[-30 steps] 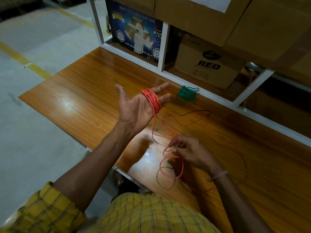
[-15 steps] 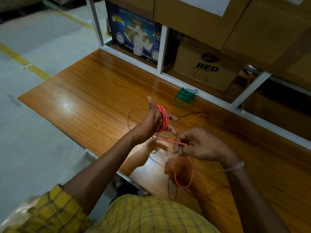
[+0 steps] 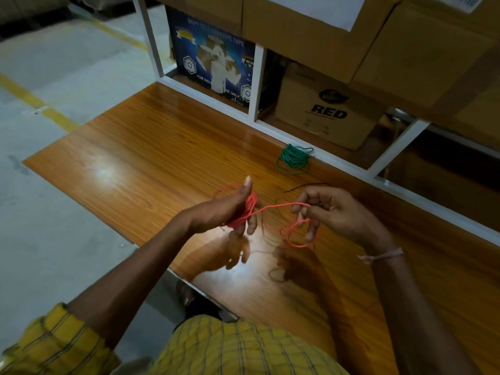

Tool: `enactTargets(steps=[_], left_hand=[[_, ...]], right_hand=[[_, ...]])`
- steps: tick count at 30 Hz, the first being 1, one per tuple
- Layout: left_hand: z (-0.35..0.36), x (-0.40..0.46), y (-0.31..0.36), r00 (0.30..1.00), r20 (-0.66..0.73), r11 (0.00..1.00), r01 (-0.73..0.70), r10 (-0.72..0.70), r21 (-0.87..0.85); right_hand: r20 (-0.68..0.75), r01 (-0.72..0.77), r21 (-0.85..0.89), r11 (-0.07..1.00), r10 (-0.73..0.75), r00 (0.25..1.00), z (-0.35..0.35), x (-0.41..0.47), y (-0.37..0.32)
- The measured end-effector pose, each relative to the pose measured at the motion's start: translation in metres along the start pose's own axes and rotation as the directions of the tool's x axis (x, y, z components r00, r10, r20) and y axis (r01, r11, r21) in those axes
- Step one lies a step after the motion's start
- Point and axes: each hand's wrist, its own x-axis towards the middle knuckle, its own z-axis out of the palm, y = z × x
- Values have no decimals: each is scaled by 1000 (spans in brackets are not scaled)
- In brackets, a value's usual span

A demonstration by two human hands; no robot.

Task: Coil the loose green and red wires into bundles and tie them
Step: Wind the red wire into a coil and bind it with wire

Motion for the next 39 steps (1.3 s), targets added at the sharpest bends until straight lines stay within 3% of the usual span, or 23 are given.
enactTargets(steps=[7,10,12,15,17,19,22,26,30,33,36,39], left_hand=[[15,-13,11,967,231,908,-5,112,-420],[19,-16,20,943,285,863,-5,172,-505],[19,-17,23,935,270,791,-17,228,-612],[11,-20,23,939,167,642,-69,300,-763],[6,-22,21,944,117,580,-88,308,-810],[4,-24,20,946,106,563,-91,308,-821],[7,-26,19,937,126,562,-85,327,-823],[15,-27,25,934,129,579,-95,333,-810],[26,-32,36,932,153,638,-99,328,-764],[34,-37,42,926,180,708,-118,332,-696],[40,-39,48,923,161,724,-156,348,-672],[42,-36,54,922,82,736,-245,378,-630]], right_hand=[[-245,15,-124,992,-45,969,10,29,30],[-273,8,-161,987,-52,960,19,42,43],[-218,40,-183,982,-80,973,20,46,55],[-116,92,115,989,-78,990,15,45,76],[-79,78,368,927,-52,995,12,44,88],[-87,46,473,880,-6,996,11,48,96],[-211,35,508,861,85,974,14,56,98],[-435,-8,448,894,226,872,24,70,94],[-581,-47,320,946,235,779,30,87,110],[-632,-54,344,937,274,725,32,94,117],[-635,-86,303,949,268,724,35,102,113],[-624,-147,153,977,211,752,42,102,107]])
